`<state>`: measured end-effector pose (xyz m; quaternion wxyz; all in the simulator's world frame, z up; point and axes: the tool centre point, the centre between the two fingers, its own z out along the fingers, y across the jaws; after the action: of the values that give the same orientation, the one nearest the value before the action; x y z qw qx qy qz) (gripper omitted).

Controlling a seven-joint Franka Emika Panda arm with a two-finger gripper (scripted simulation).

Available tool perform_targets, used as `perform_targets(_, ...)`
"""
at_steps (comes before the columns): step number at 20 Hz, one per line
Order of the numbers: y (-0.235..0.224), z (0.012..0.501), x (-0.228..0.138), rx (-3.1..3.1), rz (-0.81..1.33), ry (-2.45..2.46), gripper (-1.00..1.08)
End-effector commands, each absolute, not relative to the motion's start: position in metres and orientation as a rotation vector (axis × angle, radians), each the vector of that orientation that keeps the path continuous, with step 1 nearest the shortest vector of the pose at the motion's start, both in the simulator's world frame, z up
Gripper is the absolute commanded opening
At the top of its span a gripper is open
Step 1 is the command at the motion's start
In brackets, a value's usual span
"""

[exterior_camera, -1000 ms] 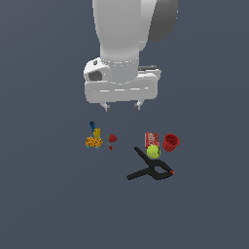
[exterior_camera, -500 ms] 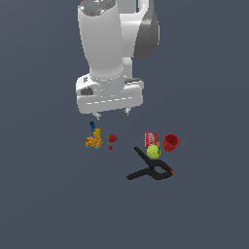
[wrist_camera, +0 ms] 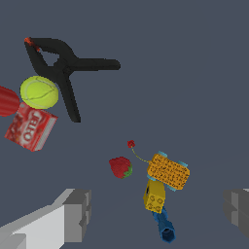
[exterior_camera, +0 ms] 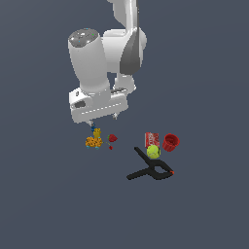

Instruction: Pick up a designated object from a clutter of objects.

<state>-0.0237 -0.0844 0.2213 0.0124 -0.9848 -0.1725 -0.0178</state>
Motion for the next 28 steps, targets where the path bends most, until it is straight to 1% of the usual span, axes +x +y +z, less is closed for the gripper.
perform_targets(1,-0.095,0.208,-0.031,-3.06,-0.053,-0.6,1.0)
perform_targets(18,-0.157,0.126,-0.096,-2.968,-0.024,-1.005,1.0)
perform_targets(28,-0.177,0.099,-0.128,-2.917,-0.005,-1.161,1.0)
